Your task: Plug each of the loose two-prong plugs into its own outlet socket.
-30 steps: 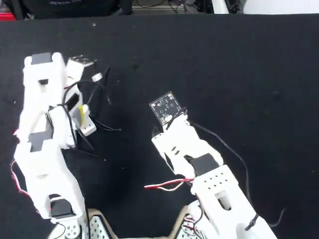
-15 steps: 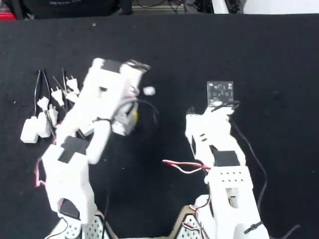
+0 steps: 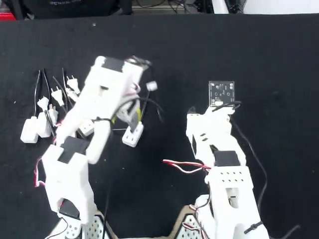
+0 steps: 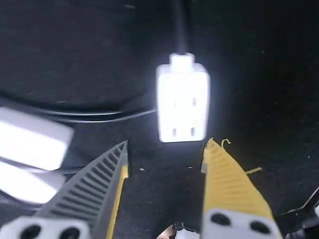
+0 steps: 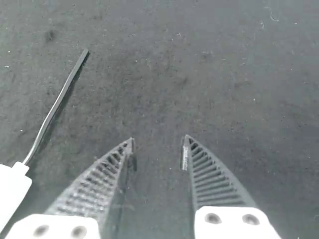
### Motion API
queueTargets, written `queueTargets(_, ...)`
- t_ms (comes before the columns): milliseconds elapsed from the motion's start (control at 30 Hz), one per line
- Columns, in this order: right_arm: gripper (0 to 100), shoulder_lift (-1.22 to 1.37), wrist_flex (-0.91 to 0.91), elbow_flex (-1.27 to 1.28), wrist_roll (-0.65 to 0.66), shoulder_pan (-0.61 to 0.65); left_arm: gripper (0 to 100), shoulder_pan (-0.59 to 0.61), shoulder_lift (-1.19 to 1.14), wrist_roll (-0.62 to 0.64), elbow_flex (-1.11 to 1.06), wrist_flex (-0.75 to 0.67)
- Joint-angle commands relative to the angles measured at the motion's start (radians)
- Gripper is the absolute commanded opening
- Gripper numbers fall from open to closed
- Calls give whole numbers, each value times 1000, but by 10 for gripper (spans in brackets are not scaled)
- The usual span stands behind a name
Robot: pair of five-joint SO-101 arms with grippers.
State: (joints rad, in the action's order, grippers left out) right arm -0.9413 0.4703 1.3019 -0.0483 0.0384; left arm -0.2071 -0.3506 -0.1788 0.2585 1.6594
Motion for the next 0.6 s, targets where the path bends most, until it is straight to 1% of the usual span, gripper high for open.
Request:
queueTargets(0, 145, 8, -23, -27, -5, -12, 235, 124, 57, -3, 99, -6)
queueTargets(100, 145, 5, -23, -27, -5, -15, 234, 183, 29, -28, -4, -106)
queueTargets(200, 145, 2, -25, -33, -8, -46, 234, 179, -6, -25, -107, -201)
queueTargets(333, 145, 1, -32, -38, -11, -114, 234, 90, -5, 40, -203, -288)
queueTargets(500, 145, 7, -66, -33, -11, -135, 234, -58, 31, 86, -242, -305)
queueTargets(567, 145, 7, -66, -33, -11, -135, 234, -90, 40, 86, -251, -305)
